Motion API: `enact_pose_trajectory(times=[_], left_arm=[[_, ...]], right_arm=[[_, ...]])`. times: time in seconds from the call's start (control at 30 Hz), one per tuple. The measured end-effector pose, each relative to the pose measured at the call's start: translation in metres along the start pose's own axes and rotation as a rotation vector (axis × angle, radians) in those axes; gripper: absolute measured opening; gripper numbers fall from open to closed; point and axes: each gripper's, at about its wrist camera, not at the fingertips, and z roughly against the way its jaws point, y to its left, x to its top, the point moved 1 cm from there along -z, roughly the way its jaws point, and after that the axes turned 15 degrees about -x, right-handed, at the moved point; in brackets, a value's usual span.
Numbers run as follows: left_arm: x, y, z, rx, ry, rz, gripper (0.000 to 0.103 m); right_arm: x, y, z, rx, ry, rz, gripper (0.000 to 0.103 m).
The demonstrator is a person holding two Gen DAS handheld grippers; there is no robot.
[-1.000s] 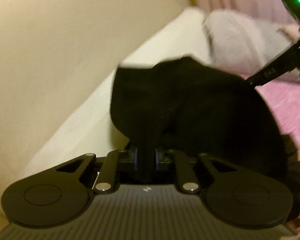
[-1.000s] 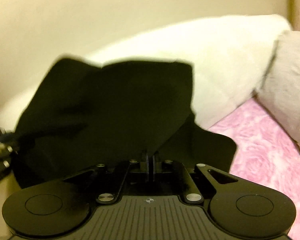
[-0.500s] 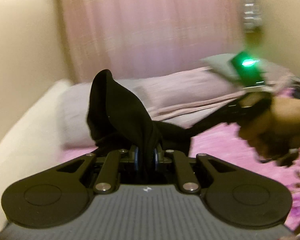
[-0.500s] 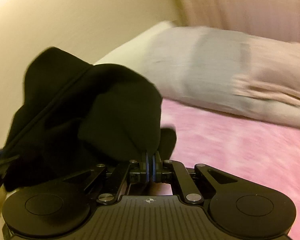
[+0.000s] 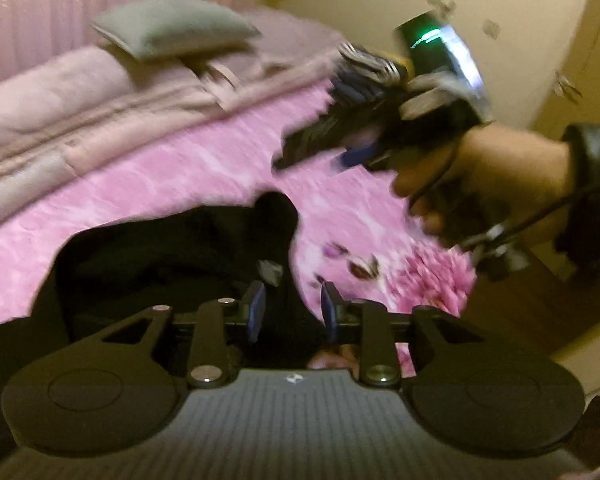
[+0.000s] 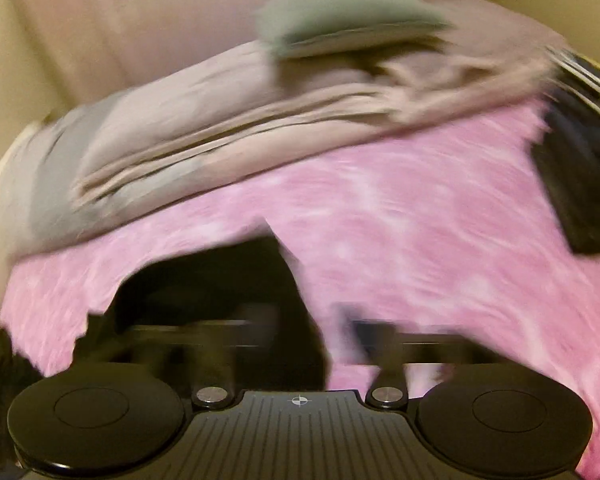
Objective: Fold clothes
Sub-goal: 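Lift the black jacket off the pillow with both grippers and shake it out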
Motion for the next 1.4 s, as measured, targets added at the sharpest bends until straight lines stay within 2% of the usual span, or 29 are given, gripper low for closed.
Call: enact_pose_trajectory(times=[0.07,0.13,0.17,0.27,0.37,0.47,0.6,0.77,0.8,0.83,0.87,0.9,0.93,0.97,1.0,1.07,1.17,1.3,1.4], left_arm=[[-0.009,0.001,-0.006,0.013,0.031,-0.015,0.033],[-0.033,0.011,-0.01,0.036,0.063,-0.004,0.039],[-0.036,0.024,-0.01,0.058,0.081,0.001,0.045],[-0.045,0.065,-0.011,0.127,0.135,0.013,0.05],[-0.048,0.112,-0.006,0.226,0.167,-0.048,0.063],[-0.038,0.166,-0.01,0.307,0.196,-0.122,0.068],[-0.025,0.229,-0.029,0.359,0.241,-0.181,0.069],[-0.014,0.273,-0.078,0.32,0.292,-0.242,0.069],[-0.014,0.279,-0.09,0.312,0.315,-0.25,0.068],[-0.014,0.286,-0.1,0.307,0.346,-0.249,0.056],[-0.015,0.292,-0.11,0.299,0.383,-0.24,0.023],[-0.016,0.297,-0.119,0.309,0.418,-0.233,0.008],[-0.016,0.3,-0.121,0.323,0.432,-0.232,0.001],[-0.014,0.3,-0.117,0.32,0.42,-0.226,0.001],[-0.01,0.299,-0.103,0.328,0.39,-0.218,0.001],[-0.001,0.296,-0.075,0.342,0.328,-0.204,0.001],[0.013,0.292,-0.024,0.382,0.224,-0.167,0.001],[0.032,0.287,0.077,0.496,0.037,-0.056,0.001],[0.03,0.269,0.142,0.576,-0.074,0.011,0.001]], right_arm=[[-0.008,-0.021,-0.001,-0.008,0.029,-0.023,0.099],[-0.021,-0.032,-0.005,-0.014,0.073,-0.033,0.099],[-0.03,-0.03,-0.008,-0.019,0.102,-0.034,0.099],[-0.061,-0.03,-0.012,-0.032,0.193,-0.053,0.099],[-0.092,-0.026,-0.023,-0.036,0.295,-0.134,0.099],[-0.112,-0.008,-0.044,-0.041,0.35,-0.218,0.099],[-0.129,0.026,-0.075,-0.05,0.387,-0.301,0.099],[-0.142,0.058,-0.104,-0.14,0.399,-0.325,0.099],[-0.145,0.06,-0.109,-0.16,0.401,-0.332,0.099],[-0.149,0.06,-0.113,-0.167,0.405,-0.342,0.099],[-0.153,0.059,-0.117,-0.171,0.41,-0.354,0.099],[-0.156,0.058,-0.12,-0.173,0.416,-0.362,0.097],[-0.157,0.054,-0.121,-0.164,0.424,-0.363,0.087],[-0.157,0.05,-0.12,-0.151,0.432,-0.362,0.049],[-0.158,0.047,-0.12,-0.138,0.44,-0.361,0.031],[-0.153,0.039,-0.109,-0.127,0.434,-0.347,0.019],[-0.137,0.021,-0.072,-0.122,0.37,-0.296,0.011],[-0.113,-0.016,-0.017,-0.12,0.269,-0.259,0.01],[-0.093,-0.039,0.015,-0.096,0.19,-0.21,0.009]])
